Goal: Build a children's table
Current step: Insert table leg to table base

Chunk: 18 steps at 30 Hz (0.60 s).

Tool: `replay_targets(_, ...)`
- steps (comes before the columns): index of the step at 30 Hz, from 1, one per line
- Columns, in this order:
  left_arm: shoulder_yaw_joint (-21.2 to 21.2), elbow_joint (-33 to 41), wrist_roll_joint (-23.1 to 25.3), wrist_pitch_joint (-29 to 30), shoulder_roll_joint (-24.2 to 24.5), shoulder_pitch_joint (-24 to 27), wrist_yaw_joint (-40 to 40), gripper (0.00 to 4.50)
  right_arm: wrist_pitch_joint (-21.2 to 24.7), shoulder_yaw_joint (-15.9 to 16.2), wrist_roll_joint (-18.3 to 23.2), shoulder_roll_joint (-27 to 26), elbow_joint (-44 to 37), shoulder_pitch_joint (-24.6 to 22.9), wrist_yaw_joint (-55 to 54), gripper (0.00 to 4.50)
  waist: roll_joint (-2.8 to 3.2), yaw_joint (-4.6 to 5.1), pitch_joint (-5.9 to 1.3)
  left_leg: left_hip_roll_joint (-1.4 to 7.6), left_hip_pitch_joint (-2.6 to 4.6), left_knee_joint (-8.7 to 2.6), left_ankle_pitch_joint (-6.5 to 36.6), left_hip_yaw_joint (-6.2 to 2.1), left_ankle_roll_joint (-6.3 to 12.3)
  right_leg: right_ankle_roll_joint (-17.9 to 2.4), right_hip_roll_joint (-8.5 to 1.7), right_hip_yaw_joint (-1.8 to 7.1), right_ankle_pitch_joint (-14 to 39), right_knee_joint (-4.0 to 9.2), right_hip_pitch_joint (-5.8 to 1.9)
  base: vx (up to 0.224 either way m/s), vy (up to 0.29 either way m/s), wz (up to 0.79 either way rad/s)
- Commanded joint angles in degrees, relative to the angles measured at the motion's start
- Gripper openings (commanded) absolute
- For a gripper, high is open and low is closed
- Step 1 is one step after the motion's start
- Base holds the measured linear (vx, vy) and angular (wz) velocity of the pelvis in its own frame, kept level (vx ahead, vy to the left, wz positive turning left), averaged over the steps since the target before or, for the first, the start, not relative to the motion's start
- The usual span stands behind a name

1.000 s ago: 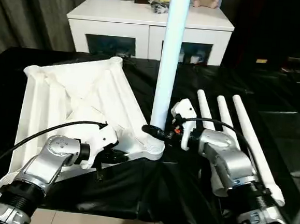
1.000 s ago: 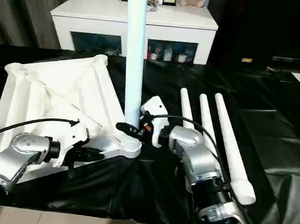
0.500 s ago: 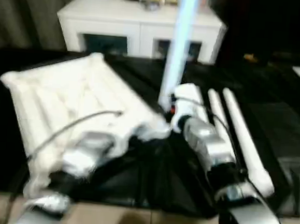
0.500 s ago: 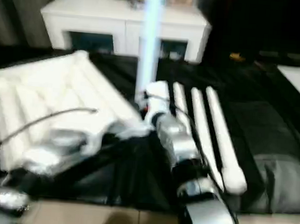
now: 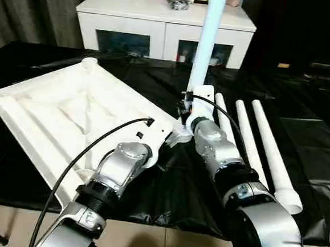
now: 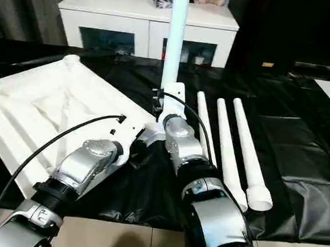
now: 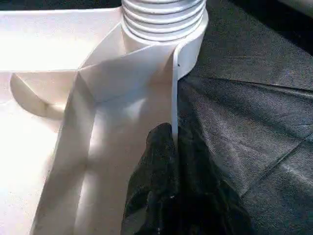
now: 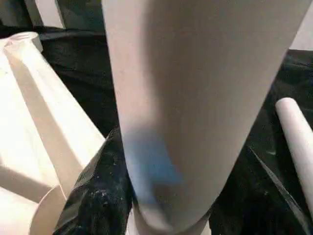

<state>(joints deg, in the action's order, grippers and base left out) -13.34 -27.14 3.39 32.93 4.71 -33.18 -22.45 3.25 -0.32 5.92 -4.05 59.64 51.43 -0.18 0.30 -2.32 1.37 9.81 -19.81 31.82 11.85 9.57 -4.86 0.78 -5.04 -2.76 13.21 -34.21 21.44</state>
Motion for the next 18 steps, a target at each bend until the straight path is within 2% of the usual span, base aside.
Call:
replay_targets(1, 1.59, -0.77, 1.56, -0.11, 2.26, 0.63, 1.63, 0.00, 2.41, -1.05, 1.55, -1.27, 6.58, -3.77, 2.97, 1.82, 0.53, 0.00, -1.56, 2.94, -0.21, -4.70, 20.88, -1.24, -1.12, -7.64, -3.30, 2.51, 17.45, 5.41, -0.38, 0.000, 0.000, 0.00)
replay_targets(3, 1.57, -0.65, 1.43, -0.24, 2.58, 0.77, 1.13, 0.00, 1.96, -1.38, 1.93, -1.26, 6.16, -3.46, 3.35, 2.52, 0.61, 0.14, -1.61, 3.03, -0.54, -4.71, 18.89, -1.13, -0.42, -8.62, -3.15, 2.34, 14.86, 5.09, -0.63, 0.000, 0.000, 0.00)
replay_targets(5, 1.43, -0.17, 0.93, -0.75, 3.37, 1.08, -0.36, 0.00, 1.19, -2.09, 2.74, -1.19, 5.34, -2.79, 5.36, 2.52, 0.62, 0.31, -1.63, 2.92, -0.72, -4.60, 18.46, -0.99, -0.06, -9.36, -3.16, 2.36, 14.35, 5.08, -0.71, 0.000, 0.000, 0.00)
replay_targets(6, 1.21, 0.13, 0.65, -1.20, 3.95, 1.28, -1.35, 0.00, 0.79, -2.51, 2.97, -1.06, 4.99, -2.40, 6.10, 2.72, 0.76, 0.42, -1.82, 2.91, -0.87, -4.46, 16.92, -0.99, 0.08, -10.20, -3.26, 2.37, 12.65, 4.88, -0.90, 0.000, 0.000, 0.00)
replay_targets(7, 0.90, 0.48, 0.39, -1.50, 4.77, 1.50, -2.76, 0.00, 0.56, -2.78, 3.43, -0.84, 4.07, -2.12, 7.81, 2.72, 0.58, 0.19, -2.00, 2.99, -1.14, -4.32, 14.36, -0.83, 0.57, -10.74, -3.48, 2.30, 9.82, 4.73, -1.33, 0.000, 0.000, 0.00)
replay_targets(8, 0.68, 0.73, 0.23, -1.65, 5.33, 1.66, -3.66, 0.00, 0.26, -2.98, 3.67, -0.70, 3.71, -1.88, 8.90, 2.86, 0.56, 0.41, -2.24, 3.00, -1.19, -4.07, 12.54, -0.85, 0.99, -11.29, -3.30, 2.25, 7.89, 4.25, -1.45, 0.000, 0.000, 0.00)
replay_targets(9, -0.19, 0.98, 0.22, -3.56, 6.49, 1.90, -5.87, 0.00, -0.11, -2.91, 3.69, -0.31, 2.64, -1.83, 10.42, 2.99, 0.75, 0.30, -2.05, 2.89, -1.02, -3.89, 10.88, -0.61, 2.11, -12.38, -3.08, 2.17, 5.66, 4.23, -1.22, 0.000, 0.000, 0.00)
replay_targets(10, -0.42, 1.44, -0.22, -4.02, 7.40, 2.18, -7.69, 0.00, 0.13, -2.71, 3.91, 0.18, 1.14, -2.04, 12.56, 2.99, 0.93, 0.33, -2.28, 2.93, -1.23, -3.65, 8.53, -0.55, 2.78, -13.53, -3.26, 2.18, 2.82, 3.77, -1.65, 0.000, 0.000, 0.00)
replay_targets(11, -0.61, 1.80, -0.62, -4.71, 8.07, 2.38, -9.14, 0.00, 0.49, -2.61, 4.14, 0.55, 0.00, -2.32, 14.24, 3.05, 1.07, 0.29, -2.41, 2.97, -1.24, -3.47, 6.81, -0.54, 3.04, -14.10, -3.28, 2.15, 0.78, 3.47, -1.70, 0.000, 0.000, 0.00)
replay_targets(13, -0.53, 2.66, -1.62, -4.50, 9.18, 2.80, -11.55, 0.00, 1.59, -2.09, 4.48, 1.45, -2.75, -3.40, 17.12, 3.30, 1.13, 0.12, -2.83, 2.73, -1.37, -2.55, 0.84, -0.16, 5.34, -16.04, -2.94, 2.14, -9.08, 2.57, -2.06, 0.000, 0.000, 0.00)
replay_targets(14, -0.81, 2.95, -1.73, -4.91, 9.95, 2.97, -12.71, 0.00, 2.16, -1.75, 4.52, 1.97, -4.06, -4.06, 18.59, 3.36, 1.47, 0.05, -3.00, 2.72, -1.36, -2.44, -0.32, -0.15, 5.79, -16.58, -2.85, 2.13, -11.44, 2.28, -1.97, 0.000, 0.000, 0.00)
replay_targets(15, -0.97, 3.17, -1.80, -5.04, 10.45, 3.11, -13.42, 0.00, 2.48, -1.49, 4.48, 2.36, -4.95, -4.54, 19.41, 3.36, 1.43, -0.07, -3.14, 2.56, -1.07, -1.93, -2.13, 0.06, 7.10, -17.42, -2.56, 2.11, -16.41, 1.91, -1.75, 0.000, 0.000, 0.00)
replay_targets(16, -1.05, 3.62, -2.07, -4.88, 11.11, 3.38, -14.39, 0.00, 2.78, -1.04, 4.26, 3.02, -6.42, -5.40, 20.16, 3.41, 1.53, -0.11, -3.06, 2.62, -1.09, -1.88, -3.20, 0.05, 8.09, -18.28, -2.50, 1.98, -19.00, 1.72, -1.71, 0.000, 0.000, 0.00)
replay_targets(18, -0.97, 4.07, -2.39, -4.99, 11.66, 3.64, -15.19, 0.00, 3.09, -0.96, 4.34, 3.60, -7.99, -6.36, 20.59, 3.63, 1.58, -0.14, -3.01, 2.82, -1.02, -1.83, -2.88, 0.04, 8.57, -18.78, -2.60, 1.90, -18.93, 1.67, -1.82, 0.000, 0.000, 0.00)
